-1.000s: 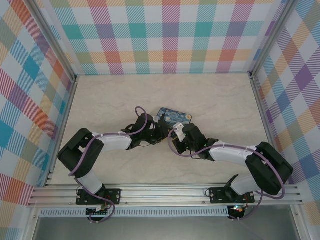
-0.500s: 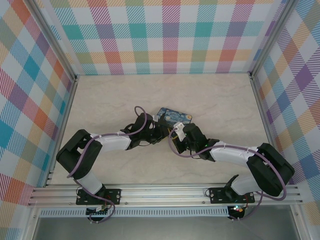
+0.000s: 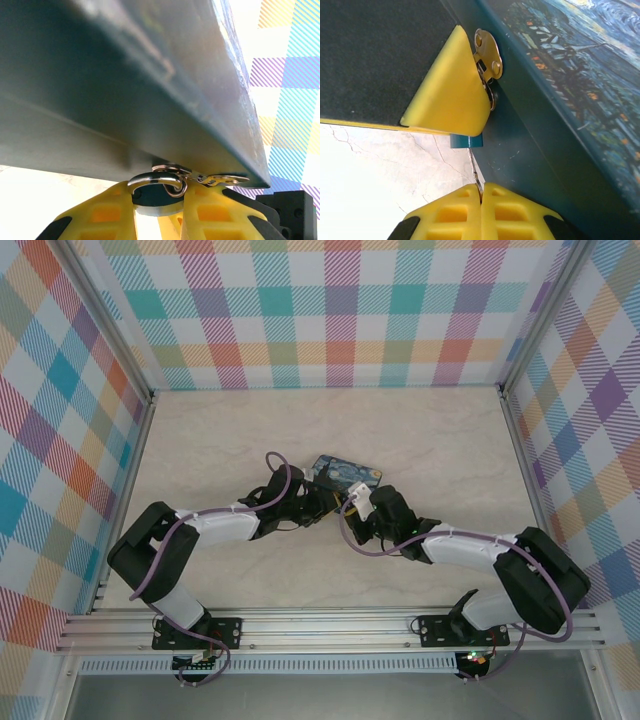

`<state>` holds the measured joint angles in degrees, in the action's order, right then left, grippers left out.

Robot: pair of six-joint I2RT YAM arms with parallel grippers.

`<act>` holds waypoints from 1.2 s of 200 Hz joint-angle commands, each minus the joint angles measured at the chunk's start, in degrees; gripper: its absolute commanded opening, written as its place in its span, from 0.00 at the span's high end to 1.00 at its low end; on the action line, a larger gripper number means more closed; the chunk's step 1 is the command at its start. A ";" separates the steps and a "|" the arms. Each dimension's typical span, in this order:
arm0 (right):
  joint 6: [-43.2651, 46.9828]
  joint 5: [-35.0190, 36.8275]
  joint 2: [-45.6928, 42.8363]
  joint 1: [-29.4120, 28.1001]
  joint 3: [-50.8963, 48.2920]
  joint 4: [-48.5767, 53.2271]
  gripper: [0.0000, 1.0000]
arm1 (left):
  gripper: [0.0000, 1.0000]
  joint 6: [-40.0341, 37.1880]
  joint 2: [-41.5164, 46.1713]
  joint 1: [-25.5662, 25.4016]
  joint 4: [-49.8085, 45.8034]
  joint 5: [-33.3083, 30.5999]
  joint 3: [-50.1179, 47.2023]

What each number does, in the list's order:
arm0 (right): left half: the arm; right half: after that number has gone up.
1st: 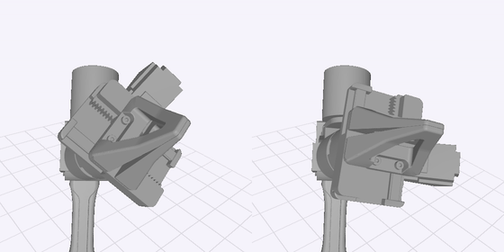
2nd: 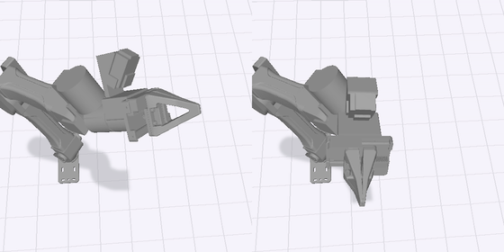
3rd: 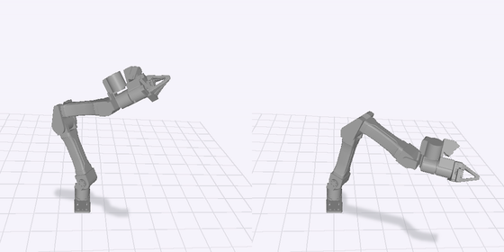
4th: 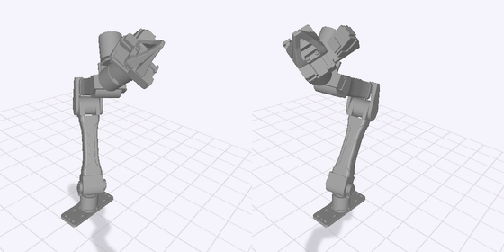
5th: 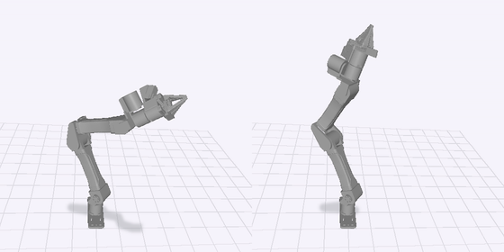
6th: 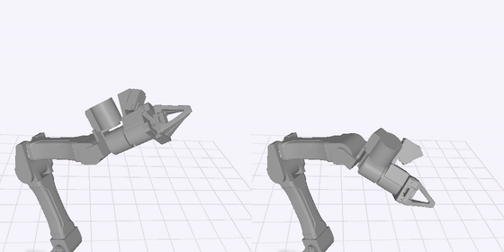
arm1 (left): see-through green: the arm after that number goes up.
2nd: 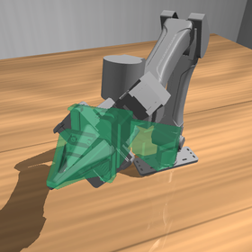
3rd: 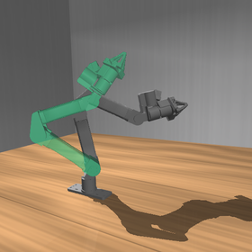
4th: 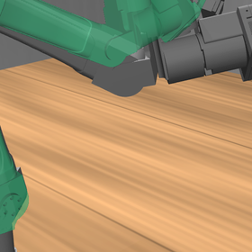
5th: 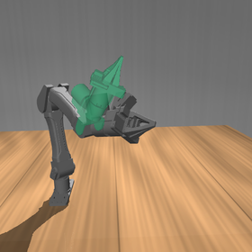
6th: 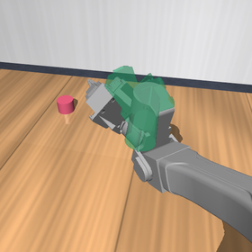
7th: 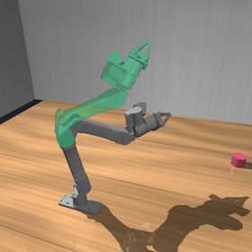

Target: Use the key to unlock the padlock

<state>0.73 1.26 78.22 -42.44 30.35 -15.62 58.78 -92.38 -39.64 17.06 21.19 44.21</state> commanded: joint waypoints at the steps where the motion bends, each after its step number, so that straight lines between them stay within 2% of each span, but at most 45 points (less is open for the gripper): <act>1: 0.50 -1.07 -2.51 1.02 0.48 -7.82 0.95 | 0.92 0.09 2.03 -1.31 0.70 4.65 1.43; 57: 0.72 -3.90 -1.37 1.04 1.78 -6.26 0.96 | 0.93 0.93 1.32 -1.49 1.37 4.01 1.65; 240: -4.05 -8.13 2.21 1.29 1.83 -11.07 0.97 | 0.96 3.91 0.55 -2.26 1.89 3.68 2.95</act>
<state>-1.91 -4.16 80.23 -41.04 30.26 -18.61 61.95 -92.38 -39.66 16.36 19.53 44.51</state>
